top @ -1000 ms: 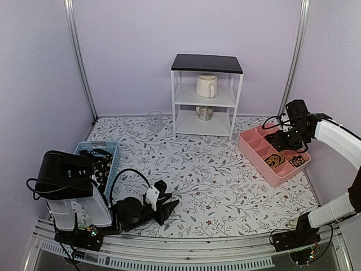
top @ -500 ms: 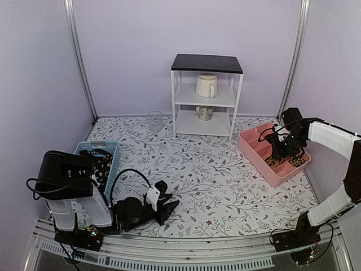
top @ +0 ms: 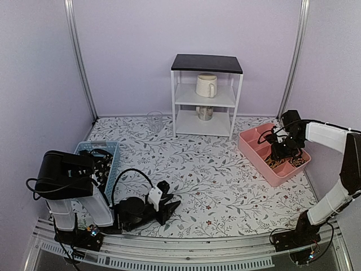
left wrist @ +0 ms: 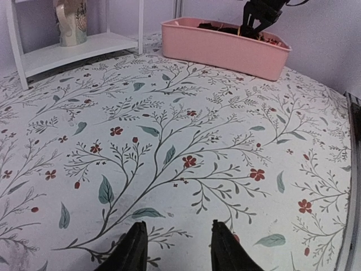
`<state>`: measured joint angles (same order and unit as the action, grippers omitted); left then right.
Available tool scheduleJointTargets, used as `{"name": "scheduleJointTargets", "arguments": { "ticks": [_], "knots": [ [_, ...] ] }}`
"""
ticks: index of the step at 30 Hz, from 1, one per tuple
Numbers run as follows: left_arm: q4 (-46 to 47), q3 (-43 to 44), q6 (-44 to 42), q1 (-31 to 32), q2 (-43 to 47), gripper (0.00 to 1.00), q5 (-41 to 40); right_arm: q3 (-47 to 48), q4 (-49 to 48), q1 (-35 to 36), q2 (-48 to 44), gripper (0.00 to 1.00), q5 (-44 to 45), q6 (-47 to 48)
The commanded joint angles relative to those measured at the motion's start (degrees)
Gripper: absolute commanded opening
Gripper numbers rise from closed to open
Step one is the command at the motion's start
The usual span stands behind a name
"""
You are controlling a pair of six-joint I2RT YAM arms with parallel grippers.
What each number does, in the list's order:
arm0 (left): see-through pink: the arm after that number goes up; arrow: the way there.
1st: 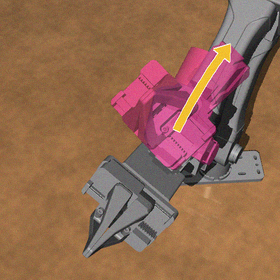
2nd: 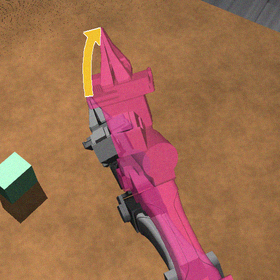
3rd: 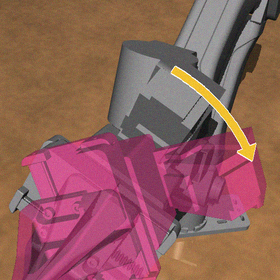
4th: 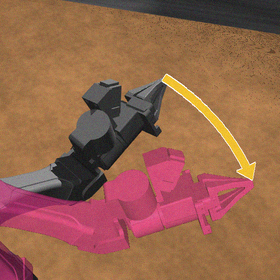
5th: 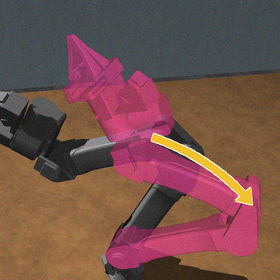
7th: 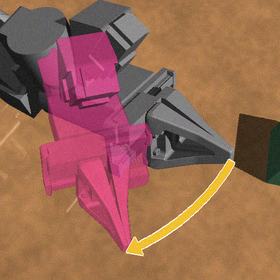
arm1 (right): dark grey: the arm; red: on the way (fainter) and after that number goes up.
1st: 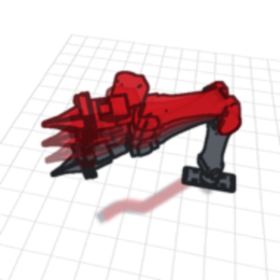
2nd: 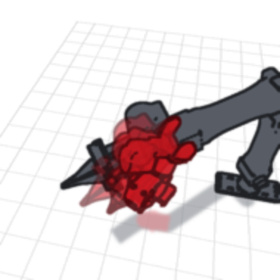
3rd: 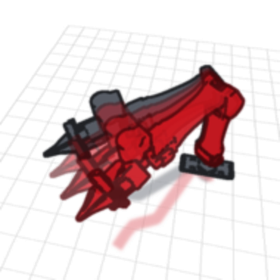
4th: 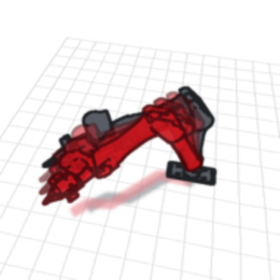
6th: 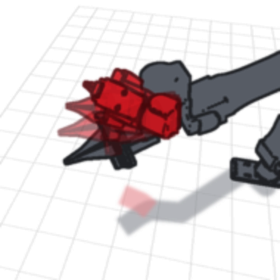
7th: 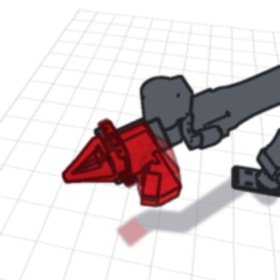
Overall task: Roll the ties
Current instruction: Adjust the tie in the storage box.
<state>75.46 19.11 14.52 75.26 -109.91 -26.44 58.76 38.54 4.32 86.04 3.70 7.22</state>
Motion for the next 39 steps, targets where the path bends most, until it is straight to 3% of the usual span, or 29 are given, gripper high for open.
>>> {"name": "scheduleJointTargets", "arguments": {
  "ticks": [1, 11, 17, 26, 39],
  "knots": [
    [-1.0, 1.1, -0.99, 0.67, -0.66, 0.38, -0.3, -0.29, -2.7, -0.85, 2.61, 0.5, -1.83, 1.71],
    [-1.37, 1.34, -0.99, 0.67, -0.75, 0.38, -0.63, -0.35, -3.28, -3.01, 4.16, 0.5, -7.4, 1.52],
    [-1.33, 1.36, -0.99, 0.65, -0.74, 0.38, -0.64, 3.94, 1.28, -3.09, 0.73, 0.51, -6.35, -0.7],
    [-0.58, 1.34, -1.18, 0.76, -1.18, 0.38, 0.01, 2.82, 0.51, -3.0, -1.62, 0.72, -2.14, -1.36],
    [-0.69, 1.04, -1.2, 0.7, -0.83, 0.38, -0.76, 2.63, -3.22, -3.03, 4.1, 0.79, -8.54, -1.16]
  ]
}}
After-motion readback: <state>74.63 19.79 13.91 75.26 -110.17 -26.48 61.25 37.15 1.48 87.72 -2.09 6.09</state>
